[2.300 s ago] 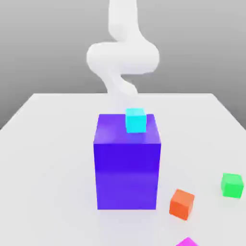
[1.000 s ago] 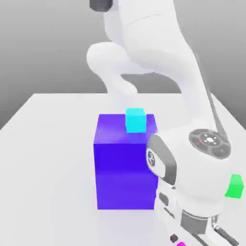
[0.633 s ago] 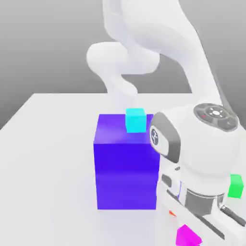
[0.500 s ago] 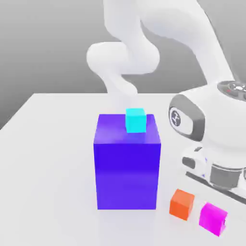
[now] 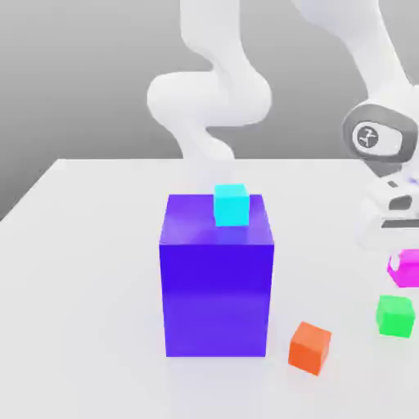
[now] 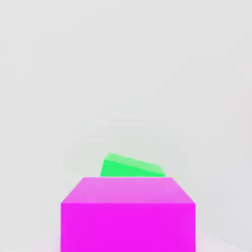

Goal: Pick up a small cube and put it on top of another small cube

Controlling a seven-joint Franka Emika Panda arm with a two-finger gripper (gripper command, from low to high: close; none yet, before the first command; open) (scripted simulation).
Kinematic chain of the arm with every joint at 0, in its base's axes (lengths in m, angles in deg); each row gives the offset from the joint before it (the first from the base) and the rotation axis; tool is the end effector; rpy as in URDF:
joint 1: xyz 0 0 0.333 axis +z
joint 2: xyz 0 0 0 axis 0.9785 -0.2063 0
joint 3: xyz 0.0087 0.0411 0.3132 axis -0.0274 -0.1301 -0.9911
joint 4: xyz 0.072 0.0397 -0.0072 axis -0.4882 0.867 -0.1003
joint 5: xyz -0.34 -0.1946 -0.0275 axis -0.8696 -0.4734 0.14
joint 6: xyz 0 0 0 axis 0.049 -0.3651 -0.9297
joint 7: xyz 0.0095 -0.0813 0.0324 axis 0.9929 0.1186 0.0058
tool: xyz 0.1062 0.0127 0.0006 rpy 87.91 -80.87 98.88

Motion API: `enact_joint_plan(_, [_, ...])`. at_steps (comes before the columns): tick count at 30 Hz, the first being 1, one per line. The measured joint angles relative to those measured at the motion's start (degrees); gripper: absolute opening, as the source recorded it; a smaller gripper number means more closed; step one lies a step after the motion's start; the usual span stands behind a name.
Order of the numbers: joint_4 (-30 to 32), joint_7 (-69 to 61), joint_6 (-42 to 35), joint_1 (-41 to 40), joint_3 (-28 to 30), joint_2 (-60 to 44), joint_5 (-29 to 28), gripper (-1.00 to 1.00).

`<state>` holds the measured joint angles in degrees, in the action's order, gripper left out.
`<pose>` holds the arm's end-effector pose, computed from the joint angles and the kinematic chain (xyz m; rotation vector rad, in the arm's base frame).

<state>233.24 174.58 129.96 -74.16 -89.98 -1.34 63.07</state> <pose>0.3110 0.3315 0.2261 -2.9289 1.1018 -0.0018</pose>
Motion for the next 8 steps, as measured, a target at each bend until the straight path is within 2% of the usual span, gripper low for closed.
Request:
enact_joint_plan(5, [-0.7,7.2,4.1,4.8,6.6,-6.6,-10.1,-1.0])
enact_joint_plan(6, [-0.9,8.5,4.8,5.9,8.0,-7.8,-11.9,1.0])
enact_joint_plan(8, [-0.9,8.5,4.8,5.9,8.0,-7.8,-11.9,1.0])
